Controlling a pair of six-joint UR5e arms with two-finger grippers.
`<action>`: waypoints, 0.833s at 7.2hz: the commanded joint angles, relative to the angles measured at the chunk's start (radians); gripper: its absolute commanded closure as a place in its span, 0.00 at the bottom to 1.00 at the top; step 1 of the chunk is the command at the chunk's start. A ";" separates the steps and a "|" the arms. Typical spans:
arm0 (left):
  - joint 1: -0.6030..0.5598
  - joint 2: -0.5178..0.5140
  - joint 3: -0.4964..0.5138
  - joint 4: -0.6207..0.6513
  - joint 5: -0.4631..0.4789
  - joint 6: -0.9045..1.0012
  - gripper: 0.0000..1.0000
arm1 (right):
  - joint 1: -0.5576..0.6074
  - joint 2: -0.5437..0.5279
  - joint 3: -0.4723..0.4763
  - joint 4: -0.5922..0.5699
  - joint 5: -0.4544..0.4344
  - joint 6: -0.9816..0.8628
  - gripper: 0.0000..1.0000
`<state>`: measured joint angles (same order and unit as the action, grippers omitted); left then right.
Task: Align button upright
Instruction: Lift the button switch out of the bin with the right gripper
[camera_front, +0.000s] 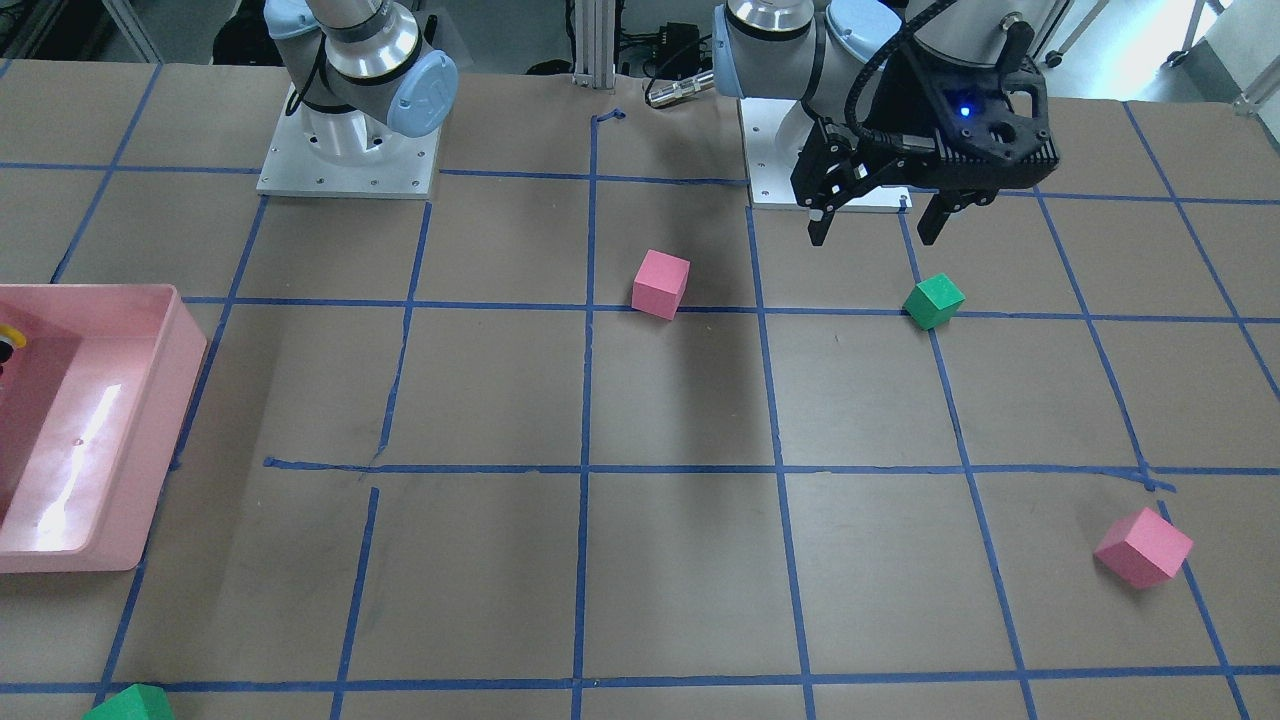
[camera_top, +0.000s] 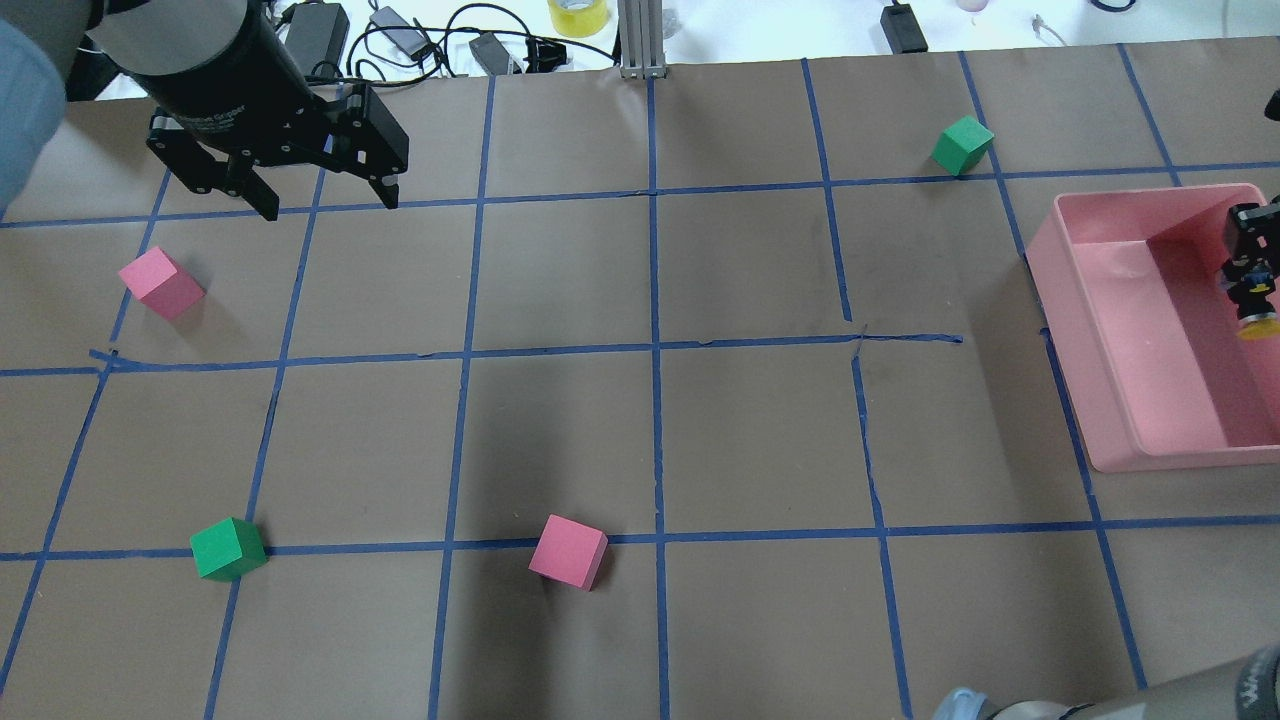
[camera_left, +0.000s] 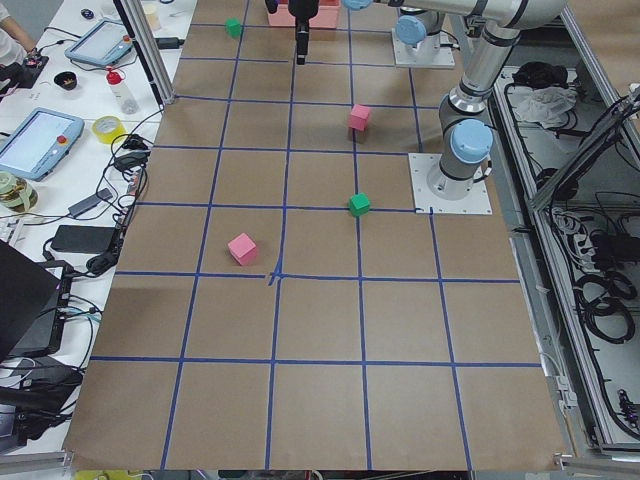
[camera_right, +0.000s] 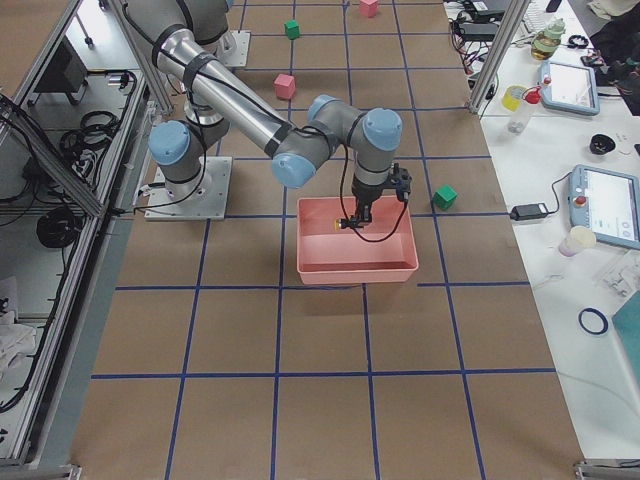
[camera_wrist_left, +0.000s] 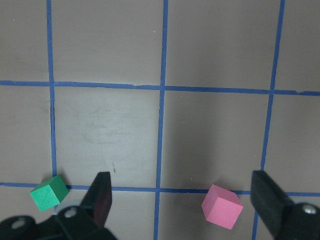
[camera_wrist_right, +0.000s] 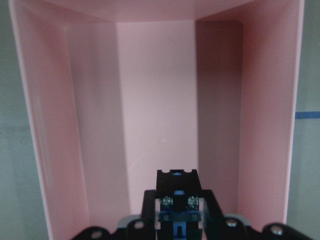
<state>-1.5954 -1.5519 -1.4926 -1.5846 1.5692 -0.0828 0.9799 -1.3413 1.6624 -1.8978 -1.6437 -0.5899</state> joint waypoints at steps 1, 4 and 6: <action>0.000 0.000 0.000 0.000 0.000 0.000 0.00 | 0.109 -0.018 -0.068 0.095 -0.007 0.089 1.00; 0.002 0.000 0.000 0.000 0.000 0.005 0.00 | 0.363 0.014 -0.116 0.183 0.002 0.377 1.00; 0.002 0.001 0.000 0.000 0.000 0.006 0.00 | 0.495 0.068 -0.118 0.140 0.022 0.485 1.00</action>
<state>-1.5939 -1.5521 -1.4926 -1.5846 1.5693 -0.0775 1.3985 -1.3036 1.5462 -1.7342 -1.6350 -0.1692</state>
